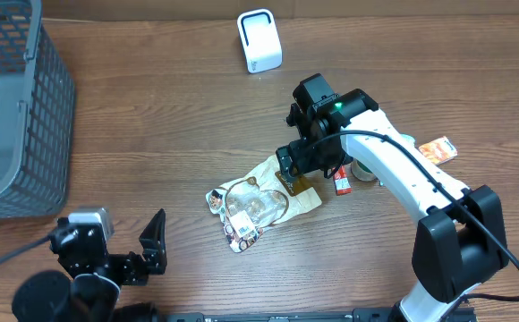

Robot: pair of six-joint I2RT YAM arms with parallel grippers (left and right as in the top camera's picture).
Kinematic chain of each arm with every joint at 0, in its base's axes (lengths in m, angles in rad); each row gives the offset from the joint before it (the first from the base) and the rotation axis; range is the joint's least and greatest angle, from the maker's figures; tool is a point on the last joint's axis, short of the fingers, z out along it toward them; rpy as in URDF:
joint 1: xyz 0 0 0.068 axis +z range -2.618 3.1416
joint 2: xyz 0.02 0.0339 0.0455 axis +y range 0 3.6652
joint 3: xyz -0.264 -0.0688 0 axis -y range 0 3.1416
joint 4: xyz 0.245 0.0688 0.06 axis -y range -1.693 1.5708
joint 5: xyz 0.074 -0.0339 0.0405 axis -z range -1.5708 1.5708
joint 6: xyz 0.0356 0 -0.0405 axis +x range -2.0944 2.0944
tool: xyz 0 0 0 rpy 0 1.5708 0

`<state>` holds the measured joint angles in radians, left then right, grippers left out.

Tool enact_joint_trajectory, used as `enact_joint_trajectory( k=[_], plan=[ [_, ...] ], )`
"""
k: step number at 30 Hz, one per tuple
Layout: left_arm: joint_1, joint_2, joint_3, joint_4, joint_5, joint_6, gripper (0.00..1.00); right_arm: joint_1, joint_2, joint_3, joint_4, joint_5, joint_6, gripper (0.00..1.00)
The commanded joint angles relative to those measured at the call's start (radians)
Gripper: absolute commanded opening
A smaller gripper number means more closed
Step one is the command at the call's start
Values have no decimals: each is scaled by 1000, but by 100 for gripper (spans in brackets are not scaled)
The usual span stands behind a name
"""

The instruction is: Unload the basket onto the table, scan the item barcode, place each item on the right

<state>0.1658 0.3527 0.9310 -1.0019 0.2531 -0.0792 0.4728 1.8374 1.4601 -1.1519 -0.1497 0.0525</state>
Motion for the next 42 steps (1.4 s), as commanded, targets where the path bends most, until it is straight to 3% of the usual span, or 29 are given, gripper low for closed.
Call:
enact_joint_trajectory(
  k=[1,12,23,33,42],
  plan=[
    [4,-103,-95,99,6,-13,100,-3,-25,-6,4,3,4,100],
    [1,-343,-395,788,63,-14,100,-3,-25,-6,4,3,4,100],
    [-3,-349,-666,1361,16,-7,100,-3,-25,-6,4,3,4,100],
    [-3,-349,-863,1363,-56,-14,100,-3,-25,-6,4,3,4,100],
    [-18,-349,-925,1147,-198,-82,100,-3,-25,-6,4,3,4,100]
  ],
)
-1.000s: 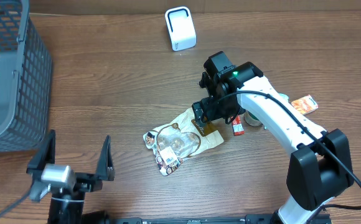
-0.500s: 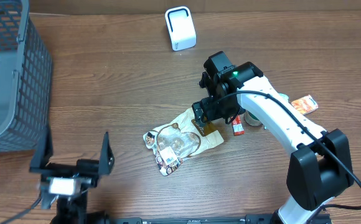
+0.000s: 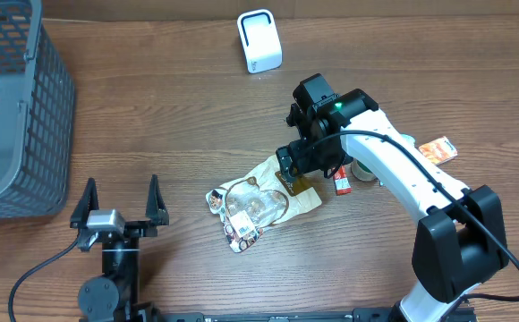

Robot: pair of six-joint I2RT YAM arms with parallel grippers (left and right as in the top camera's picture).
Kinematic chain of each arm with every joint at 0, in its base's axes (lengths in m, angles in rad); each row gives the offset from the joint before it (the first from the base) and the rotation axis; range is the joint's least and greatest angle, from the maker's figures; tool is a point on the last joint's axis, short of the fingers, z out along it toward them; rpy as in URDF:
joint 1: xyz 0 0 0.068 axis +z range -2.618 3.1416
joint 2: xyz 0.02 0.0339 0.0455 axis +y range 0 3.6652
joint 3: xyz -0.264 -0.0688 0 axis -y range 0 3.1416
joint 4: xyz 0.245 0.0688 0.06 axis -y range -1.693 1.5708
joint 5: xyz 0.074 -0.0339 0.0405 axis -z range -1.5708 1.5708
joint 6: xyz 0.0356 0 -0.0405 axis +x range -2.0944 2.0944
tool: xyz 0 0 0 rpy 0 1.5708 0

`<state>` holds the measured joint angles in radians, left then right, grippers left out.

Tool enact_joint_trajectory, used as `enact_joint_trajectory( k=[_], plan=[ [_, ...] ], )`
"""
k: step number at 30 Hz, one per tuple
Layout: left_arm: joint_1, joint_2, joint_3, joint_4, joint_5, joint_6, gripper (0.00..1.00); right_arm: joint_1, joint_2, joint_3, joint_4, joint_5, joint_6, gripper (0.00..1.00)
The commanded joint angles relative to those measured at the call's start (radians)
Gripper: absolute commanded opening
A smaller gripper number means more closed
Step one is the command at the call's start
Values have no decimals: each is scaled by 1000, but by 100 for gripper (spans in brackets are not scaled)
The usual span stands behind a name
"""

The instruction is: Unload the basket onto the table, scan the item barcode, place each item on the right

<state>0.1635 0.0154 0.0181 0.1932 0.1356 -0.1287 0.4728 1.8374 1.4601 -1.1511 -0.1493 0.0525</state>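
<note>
A crumpled tan and clear snack bag [image 3: 252, 204] lies flat in the middle of the table. My right gripper [image 3: 293, 173] is down on the bag's upper right corner. Its wrist covers the fingers, so how the jaws stand does not show. The white barcode scanner [image 3: 259, 40] stands upright at the far edge, well behind the bag. My left gripper [image 3: 121, 204] is at the near left, open wide and empty, a good way left of the bag.
A grey mesh basket [image 3: 27, 116] fills the far left. To the right of the right arm lie a small red packet [image 3: 341, 182], a round container [image 3: 365, 169] and an orange packet [image 3: 438, 149].
My left gripper has swung from a low, sideways pose at the near left corner to a spot further right, with both fingers pointing toward the far side. The right arm and the bag have not moved.
</note>
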Motion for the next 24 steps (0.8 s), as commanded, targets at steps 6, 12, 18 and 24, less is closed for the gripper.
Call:
enact_joint_trajectory(
  k=[6,12,18,24],
  plan=[
    [-62,-11,-13,-229,-139,22,100,-3,-25,-6,3,3,4,100],
    [-75,-12,-13,-272,-124,134,100,-3,-25,-6,3,3,4,100],
    [-75,-12,-13,-272,-124,159,100,-3,-25,-6,3,3,4,100],
    [-73,-12,-13,-272,-125,149,100,-3,-25,-6,3,3,4,100]
  ],
)
